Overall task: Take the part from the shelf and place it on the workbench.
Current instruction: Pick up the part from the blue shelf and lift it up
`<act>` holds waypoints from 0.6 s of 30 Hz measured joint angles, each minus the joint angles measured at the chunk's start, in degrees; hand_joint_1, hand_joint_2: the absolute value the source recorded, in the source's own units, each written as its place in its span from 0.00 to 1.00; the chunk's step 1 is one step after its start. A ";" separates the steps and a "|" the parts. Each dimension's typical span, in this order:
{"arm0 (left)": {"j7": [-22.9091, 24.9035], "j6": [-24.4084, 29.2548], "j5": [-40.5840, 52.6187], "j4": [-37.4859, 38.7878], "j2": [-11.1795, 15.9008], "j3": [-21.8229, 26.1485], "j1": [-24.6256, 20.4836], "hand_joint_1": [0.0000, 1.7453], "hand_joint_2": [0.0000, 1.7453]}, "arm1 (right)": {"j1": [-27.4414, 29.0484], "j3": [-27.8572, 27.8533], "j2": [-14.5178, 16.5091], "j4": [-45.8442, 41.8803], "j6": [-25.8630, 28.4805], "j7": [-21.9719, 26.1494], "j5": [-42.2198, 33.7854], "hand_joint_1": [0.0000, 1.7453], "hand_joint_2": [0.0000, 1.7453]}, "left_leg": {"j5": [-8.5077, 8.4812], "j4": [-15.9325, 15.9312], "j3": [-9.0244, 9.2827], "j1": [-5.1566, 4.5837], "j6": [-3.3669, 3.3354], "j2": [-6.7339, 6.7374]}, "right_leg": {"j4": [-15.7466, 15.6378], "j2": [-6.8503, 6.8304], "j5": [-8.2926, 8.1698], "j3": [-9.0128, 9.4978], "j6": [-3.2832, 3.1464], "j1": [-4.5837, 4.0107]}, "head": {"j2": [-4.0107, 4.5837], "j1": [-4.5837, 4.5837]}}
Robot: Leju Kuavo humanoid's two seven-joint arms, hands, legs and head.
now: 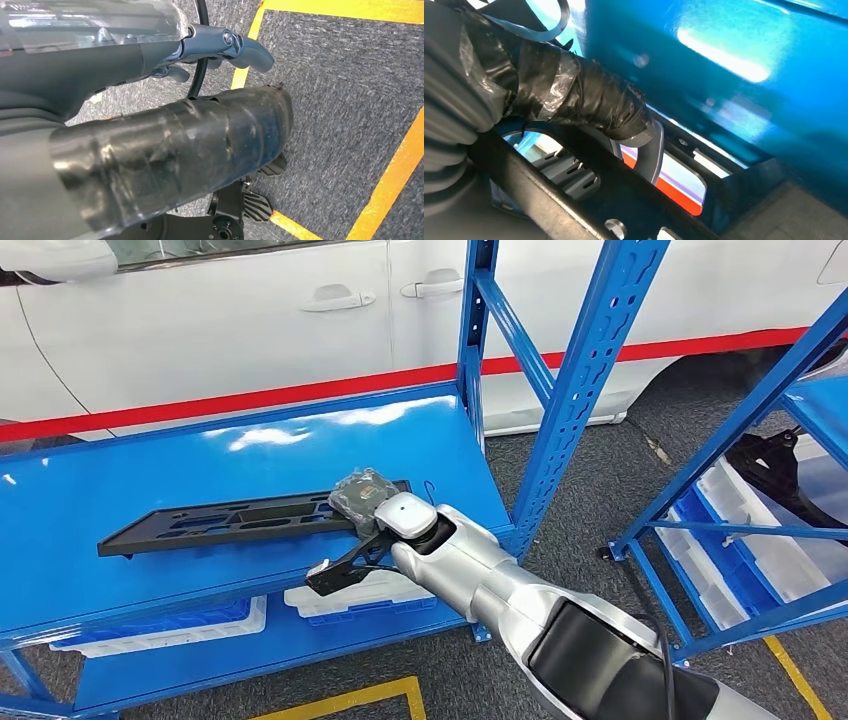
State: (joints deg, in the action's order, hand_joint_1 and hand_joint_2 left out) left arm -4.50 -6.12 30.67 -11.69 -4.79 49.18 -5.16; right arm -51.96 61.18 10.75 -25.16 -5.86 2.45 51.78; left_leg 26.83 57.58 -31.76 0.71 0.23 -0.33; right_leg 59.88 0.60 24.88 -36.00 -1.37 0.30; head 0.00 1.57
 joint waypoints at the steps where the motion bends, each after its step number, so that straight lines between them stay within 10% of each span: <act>1: 0.00 0.01 0.00 0.00 0.00 0.01 0.00 0.00 0.00 | 0.00 0.00 -0.01 -0.05 0.02 0.00 0.01 1.00 1.00 | 0.00 0.00 0.01 0.00 0.00 0.00 | 0.00 0.00 0.00 0.01 0.00 0.00 | 0.00 0.00; 5: -0.15 -0.14 -0.22 0.00 -0.01 0.16 0.07 0.00 0.00 | 0.52 -0.01 -0.20 -0.94 2.39 1.09 0.45 1.00 1.00 | 0.00 0.00 0.02 0.00 0.00 0.00 | 0.00 0.00 0.00 0.02 0.00 0.00 | 0.00 0.01; 9: -1.43 -0.83 -1.14 0.00 -0.02 1.17 0.79 0.00 1.00 | 2.42 -0.03 -2.19 -7.43 8.15 1.98 3.77 1.00 1.00 | 0.00 0.00 -0.02 0.00 0.00 0.02 | 0.00 0.02 0.00 -0.02 0.00 0.00 | 0.00 0.00; 18: -3.34 -0.30 0.67 0.00 -0.01 2.75 2.77 0.00 1.00 | 5.73 -3.29 -11.70 -39.80 9.07 0.95 9.62 1.00 1.00 | 0.12 0.01 -0.12 -0.01 -0.03 0.00 | -0.07 0.01 0.04 -0.11 0.05 0.01 | 0.00 0.00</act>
State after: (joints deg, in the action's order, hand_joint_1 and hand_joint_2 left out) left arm -7.85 -6.42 31.34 -11.69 -4.80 51.93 -2.39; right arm -46.22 57.89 -0.95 -64.96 3.20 3.40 61.41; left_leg 26.96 57.59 -31.89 0.70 0.20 -0.33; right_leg 59.82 0.62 24.92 -36.11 -1.32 0.32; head 0.00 1.57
